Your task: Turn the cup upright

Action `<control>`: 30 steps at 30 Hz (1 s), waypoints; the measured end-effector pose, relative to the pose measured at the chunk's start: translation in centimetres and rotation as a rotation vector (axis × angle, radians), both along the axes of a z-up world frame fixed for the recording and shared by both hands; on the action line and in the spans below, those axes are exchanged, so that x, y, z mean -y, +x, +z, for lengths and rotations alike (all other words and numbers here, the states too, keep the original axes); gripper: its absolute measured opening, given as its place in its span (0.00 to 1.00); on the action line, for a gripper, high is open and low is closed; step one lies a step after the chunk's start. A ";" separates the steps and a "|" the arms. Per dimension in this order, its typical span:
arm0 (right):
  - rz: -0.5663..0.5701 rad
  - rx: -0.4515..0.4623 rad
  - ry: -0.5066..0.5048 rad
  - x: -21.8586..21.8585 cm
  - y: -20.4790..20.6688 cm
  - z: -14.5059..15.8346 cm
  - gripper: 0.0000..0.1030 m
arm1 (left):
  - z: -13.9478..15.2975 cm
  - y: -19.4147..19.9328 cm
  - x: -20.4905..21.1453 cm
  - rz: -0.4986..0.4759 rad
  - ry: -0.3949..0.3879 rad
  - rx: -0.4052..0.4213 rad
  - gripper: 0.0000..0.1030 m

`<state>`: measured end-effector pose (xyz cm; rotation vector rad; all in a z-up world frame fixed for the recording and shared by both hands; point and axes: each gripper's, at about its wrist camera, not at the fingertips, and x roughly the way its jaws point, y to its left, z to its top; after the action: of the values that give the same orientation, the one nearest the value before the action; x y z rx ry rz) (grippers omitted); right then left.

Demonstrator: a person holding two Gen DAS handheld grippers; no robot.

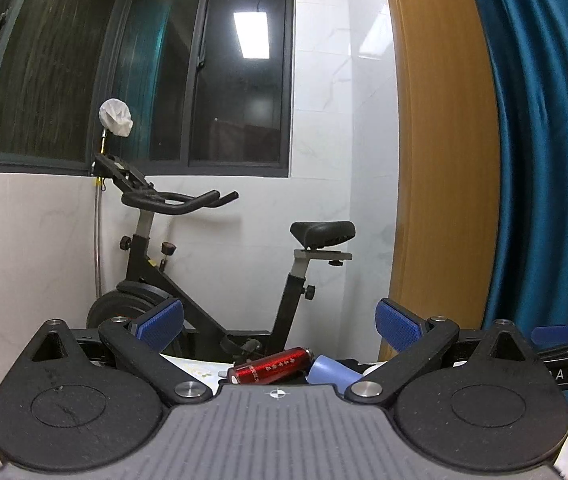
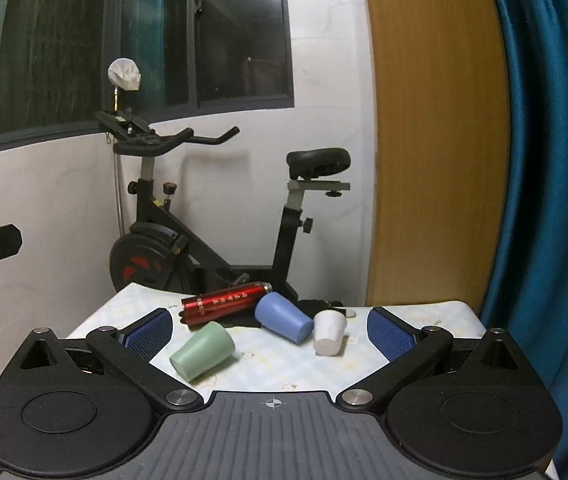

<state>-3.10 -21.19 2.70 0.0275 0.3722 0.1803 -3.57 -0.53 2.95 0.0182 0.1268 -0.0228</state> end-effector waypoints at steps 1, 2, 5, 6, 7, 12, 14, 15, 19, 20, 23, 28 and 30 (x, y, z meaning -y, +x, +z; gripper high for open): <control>-0.001 0.001 0.003 0.1 0.0 0.1 1.00 | 0.0 0.0 0.2 0.002 0.003 0.002 1.00; -0.003 0.000 0.006 0.1 0.0 0.1 1.00 | 0.1 -0.1 0.1 0.005 0.005 0.004 1.00; -0.005 0.002 0.010 0.2 0.0 0.2 1.00 | 0.1 -0.3 -0.1 0.009 0.008 0.003 1.00; -0.006 0.003 0.010 0.2 0.1 0.2 1.00 | 0.0 -0.4 0.0 0.009 0.010 0.003 1.00; -0.006 0.004 0.010 0.2 0.1 0.2 1.00 | 0.1 -0.5 -0.1 0.008 0.009 0.003 1.00; -0.008 0.009 0.011 0.1 -0.1 0.2 1.00 | 0.3 -0.4 -0.3 0.010 0.012 -0.001 1.00; -0.009 0.011 0.012 0.1 -0.1 0.2 1.00 | 0.4 -0.3 -0.4 0.009 0.014 -0.003 1.00; -0.010 0.011 0.013 0.1 -0.1 0.2 1.00 | 0.4 -0.3 -0.4 0.009 0.016 -0.004 1.00; -0.013 0.010 0.015 0.1 -0.2 0.3 1.00 | 0.4 -0.5 -0.4 0.013 0.023 -0.004 1.00; -0.013 0.010 0.016 0.1 -0.2 0.3 1.00 | 0.4 -0.5 -0.4 0.013 0.024 -0.004 1.00; -0.012 0.009 0.015 0.1 -0.2 0.3 1.00 | 0.5 -0.5 -0.5 0.014 0.022 -0.006 1.00; -0.014 0.010 0.016 0.2 -0.2 0.3 1.00 | 0.5 -0.6 -0.7 0.014 0.016 -0.014 1.00; -0.015 0.010 0.018 0.2 -0.2 0.3 1.00 | 0.5 -0.6 -0.7 0.013 0.015 -0.016 1.00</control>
<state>-3.27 -21.35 2.96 0.0472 0.3605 0.1684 -4.22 0.15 3.46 0.0319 0.1430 -0.0089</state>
